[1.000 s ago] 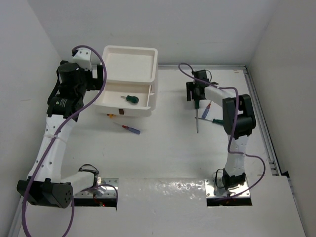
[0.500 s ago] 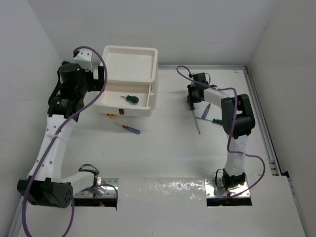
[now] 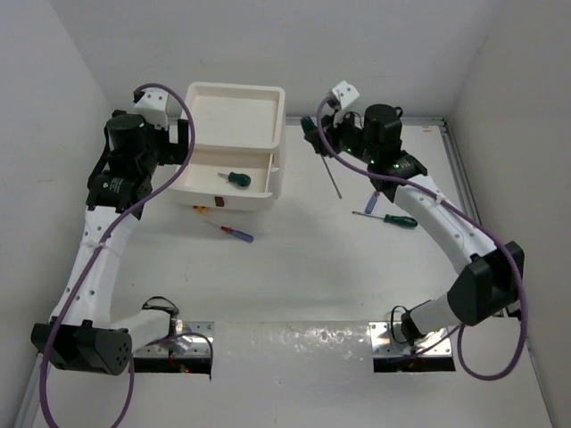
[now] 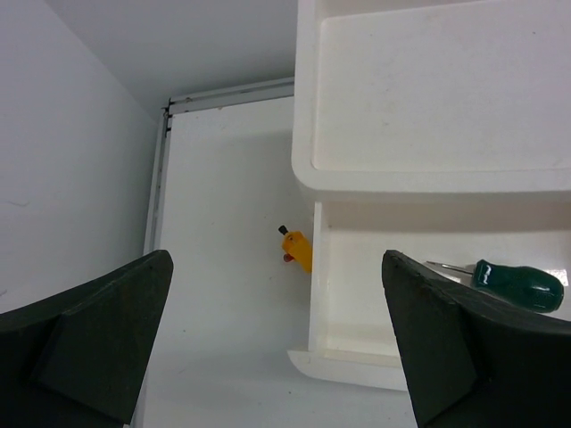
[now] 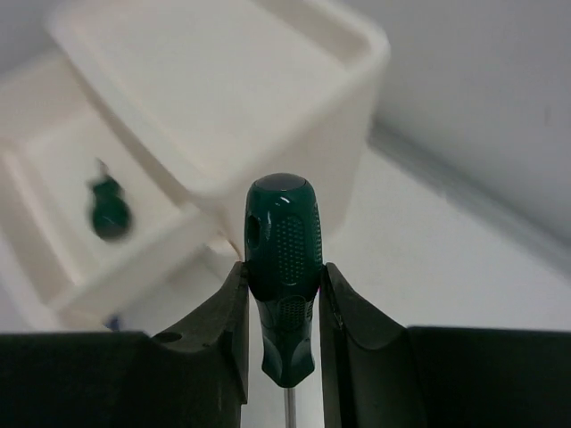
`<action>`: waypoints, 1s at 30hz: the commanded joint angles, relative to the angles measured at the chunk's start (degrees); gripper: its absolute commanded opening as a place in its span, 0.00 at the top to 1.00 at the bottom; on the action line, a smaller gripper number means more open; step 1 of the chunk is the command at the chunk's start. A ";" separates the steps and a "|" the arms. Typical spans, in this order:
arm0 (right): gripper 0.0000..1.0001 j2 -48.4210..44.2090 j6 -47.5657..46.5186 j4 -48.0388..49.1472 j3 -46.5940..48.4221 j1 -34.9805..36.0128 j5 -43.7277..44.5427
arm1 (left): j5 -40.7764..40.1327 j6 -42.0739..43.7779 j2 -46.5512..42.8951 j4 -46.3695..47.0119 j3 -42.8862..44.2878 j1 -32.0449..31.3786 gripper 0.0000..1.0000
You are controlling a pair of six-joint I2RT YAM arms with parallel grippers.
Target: Sort the tools into containers
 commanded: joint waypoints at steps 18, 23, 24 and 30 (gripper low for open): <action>1.00 29.99 0.18 8.87 49.81 21.79 -5.35 | -1.15 -6.67 15.88 5.88 12.60 5.61 0.00; 1.00 29.12 -2.01 5.55 43.40 22.23 -3.50 | 1.65 -7.55 19.22 7.72 12.52 5.53 0.03; 1.00 29.20 -2.71 3.88 43.48 22.32 -3.42 | 3.49 -7.63 20.01 8.08 12.51 5.53 0.03; 1.00 33.95 -10.26 -11.07 49.98 24.25 1.06 | 3.51 -8.60 24.06 9.93 14.00 5.53 0.07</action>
